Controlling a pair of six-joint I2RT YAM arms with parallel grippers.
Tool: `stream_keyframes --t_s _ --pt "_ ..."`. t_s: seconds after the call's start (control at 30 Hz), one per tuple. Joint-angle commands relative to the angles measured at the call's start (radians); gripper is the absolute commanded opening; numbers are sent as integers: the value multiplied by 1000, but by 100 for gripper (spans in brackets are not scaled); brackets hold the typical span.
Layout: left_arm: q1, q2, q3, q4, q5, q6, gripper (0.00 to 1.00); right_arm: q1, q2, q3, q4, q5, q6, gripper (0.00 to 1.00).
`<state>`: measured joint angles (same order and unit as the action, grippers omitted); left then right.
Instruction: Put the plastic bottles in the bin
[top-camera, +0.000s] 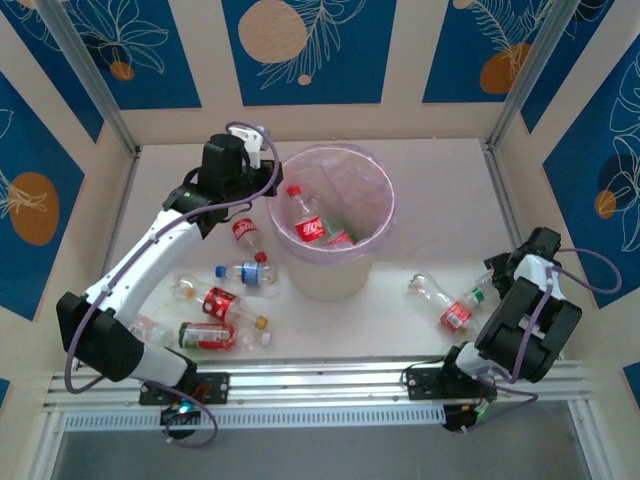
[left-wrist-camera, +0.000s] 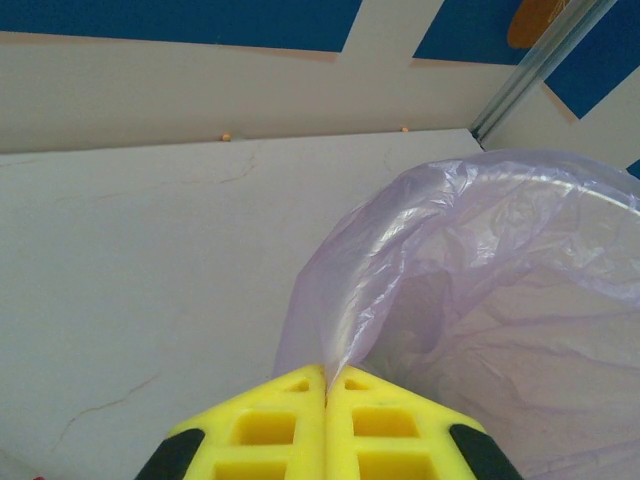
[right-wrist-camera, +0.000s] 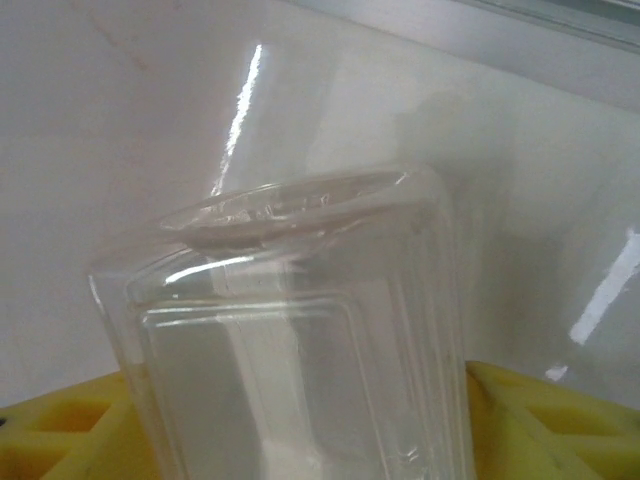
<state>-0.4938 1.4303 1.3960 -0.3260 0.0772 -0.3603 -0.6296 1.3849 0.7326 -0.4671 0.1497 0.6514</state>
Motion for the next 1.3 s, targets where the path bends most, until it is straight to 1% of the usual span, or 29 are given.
stream_keyframes --t_s 0.0,0.1,0.2,0.47,0.6,0.73,1.0,1.17,1.27 --pt "-6 15 24 -14 20 4 0 24 -15 53 -38 -4 -27 67" --pt "-6 13 24 -16 17 5 0 42 -47 82 -61 -11 -33 66" --pt "-6 13 19 -9 17 2 0 83 -64 129 -99 -10 -50 65" --pt "-6 21 14 -2 19 -5 0 240 -65 251 -153 -27 -32 63" --pt "-7 28 18 -4 18 -6 0 334 -62 353 -198 -23 -30 63" --pt "-7 32 18 -6 12 -6 0 440 -52 503 -280 7 -68 61" --pt "-6 38 21 -8 9 -7 0 565 -115 726 -373 28 -88 60" --pt "-6 48 20 4 16 -17 0 680 -148 843 -400 51 -89 60" --pt "-6 51 20 6 21 -22 0 756 -170 887 -375 60 -75 60"
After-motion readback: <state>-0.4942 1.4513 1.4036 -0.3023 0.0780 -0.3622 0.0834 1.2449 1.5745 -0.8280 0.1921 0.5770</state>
